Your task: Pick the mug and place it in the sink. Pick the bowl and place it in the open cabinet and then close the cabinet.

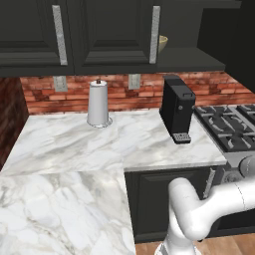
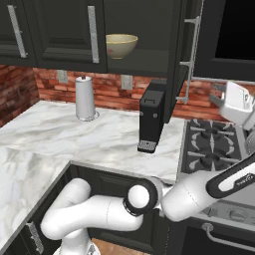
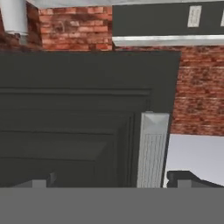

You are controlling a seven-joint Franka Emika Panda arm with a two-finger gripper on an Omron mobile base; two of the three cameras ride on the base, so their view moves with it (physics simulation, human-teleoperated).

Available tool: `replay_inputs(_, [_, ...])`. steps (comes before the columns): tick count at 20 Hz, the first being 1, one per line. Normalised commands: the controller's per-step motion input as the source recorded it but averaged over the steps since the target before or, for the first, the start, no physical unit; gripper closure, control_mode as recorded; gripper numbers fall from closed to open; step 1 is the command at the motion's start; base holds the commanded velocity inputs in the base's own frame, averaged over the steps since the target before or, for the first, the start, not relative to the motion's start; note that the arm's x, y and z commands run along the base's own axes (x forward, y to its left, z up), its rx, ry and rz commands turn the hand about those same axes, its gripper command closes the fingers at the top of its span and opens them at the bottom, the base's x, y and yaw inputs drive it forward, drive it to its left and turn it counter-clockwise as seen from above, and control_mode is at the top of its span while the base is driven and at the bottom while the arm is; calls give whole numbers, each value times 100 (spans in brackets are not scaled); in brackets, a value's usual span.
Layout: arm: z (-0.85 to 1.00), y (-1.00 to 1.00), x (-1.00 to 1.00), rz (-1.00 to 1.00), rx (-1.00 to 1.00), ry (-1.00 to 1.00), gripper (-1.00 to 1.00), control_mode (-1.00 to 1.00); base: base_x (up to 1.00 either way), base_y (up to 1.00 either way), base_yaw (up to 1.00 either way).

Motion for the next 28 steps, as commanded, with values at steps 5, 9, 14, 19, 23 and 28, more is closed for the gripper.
replay_inputs(5, [18,29,0,0,-16,-4,-100,-100,0,0,0])
replay_inputs(9, [11,39,0,0,-15,0,-100,-100,0,0,0])
replay_inputs(14, [9,47,0,-6,-18,0,-100,-100,0,0,0])
replay_inputs(19, [0,79,-10,-21,-20,-1,-100,-100,0,0,0])
replay_inputs(23, [0,100,-16,-35,-17,-3,-100,-100,0,0,0])
replay_inputs(28, [-18,100,-1,-39,-4,-5,-100,-100,0,0,0])
